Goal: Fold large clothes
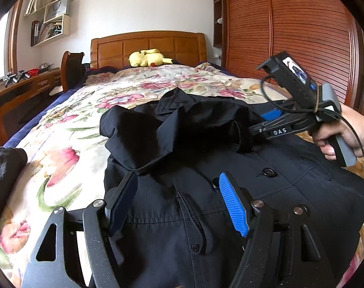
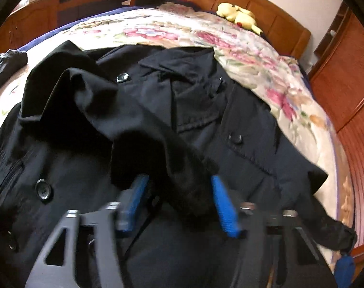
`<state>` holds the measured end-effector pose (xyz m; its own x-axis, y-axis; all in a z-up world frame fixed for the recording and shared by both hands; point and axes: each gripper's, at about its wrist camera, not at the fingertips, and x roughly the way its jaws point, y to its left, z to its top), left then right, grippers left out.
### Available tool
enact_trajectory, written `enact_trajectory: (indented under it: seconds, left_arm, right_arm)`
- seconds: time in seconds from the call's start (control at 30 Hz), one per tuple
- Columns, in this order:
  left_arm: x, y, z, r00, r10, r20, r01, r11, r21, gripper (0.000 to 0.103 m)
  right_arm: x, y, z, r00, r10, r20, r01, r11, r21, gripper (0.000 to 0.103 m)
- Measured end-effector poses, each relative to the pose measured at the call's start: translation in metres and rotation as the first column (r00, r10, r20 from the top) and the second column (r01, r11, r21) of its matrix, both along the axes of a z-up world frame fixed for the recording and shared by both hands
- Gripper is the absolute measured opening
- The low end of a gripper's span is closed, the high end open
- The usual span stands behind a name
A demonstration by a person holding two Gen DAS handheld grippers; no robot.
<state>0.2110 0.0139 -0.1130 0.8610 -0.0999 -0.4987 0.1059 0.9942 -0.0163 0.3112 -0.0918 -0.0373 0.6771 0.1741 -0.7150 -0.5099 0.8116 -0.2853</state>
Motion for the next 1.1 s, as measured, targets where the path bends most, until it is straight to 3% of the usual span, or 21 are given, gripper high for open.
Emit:
enact_trajectory:
  seconds: [0.1, 0.23, 0.4, 0.63, 0.77, 1.1]
  left_arm:
    - [-0.005, 0.0, 0.004, 1.0, -0.006, 0.01, 0.006, 1.0, 0.003, 0.072]
    - [-0.013, 0.003, 0.01, 1.0, -0.001, 0.012, 0.0, 1.0, 0.021, 0.072]
    - [-0.025, 0.007, 0.015, 1.0, 0.003, 0.013, -0.003, 0.999, 0.047, 0.072]
    - [-0.038, 0.026, 0.016, 1.0, 0.022, 0.0, -0.022, 1.0, 0.022, 0.072]
    - [-0.044, 0.034, 0.015, 0.999, 0.036, 0.007, -0.037, 0.999, 0.039, 0.072]
    - [-0.056, 0.045, 0.016, 0.999, 0.044, 0.01, -0.044, 0.999, 0.032, 0.072]
  right_arm:
    - [-0.015, -0.01, 0.012, 1.0, 0.011, 0.026, -0.012, 1.0, 0.023, 0.007]
    - [-0.042, -0.021, 0.032, 0.995, 0.007, 0.104, -0.009, 1.0, 0.022, 0.006]
    - [-0.091, -0.048, 0.059, 0.985, -0.021, 0.173, -0.004, 0.99, 0.139, 0.006]
    - [-0.161, -0.075, 0.046, 0.967, -0.067, 0.245, 0.022, 0.983, 0.181, 0.006]
    - [-0.196, -0.084, 0.033, 0.97, -0.096, 0.225, 0.042, 0.971, 0.234, 0.006]
    - [-0.237, -0.073, 0.004, 0.988, -0.078, 0.131, 0.049, 0.977, 0.208, 0.006]
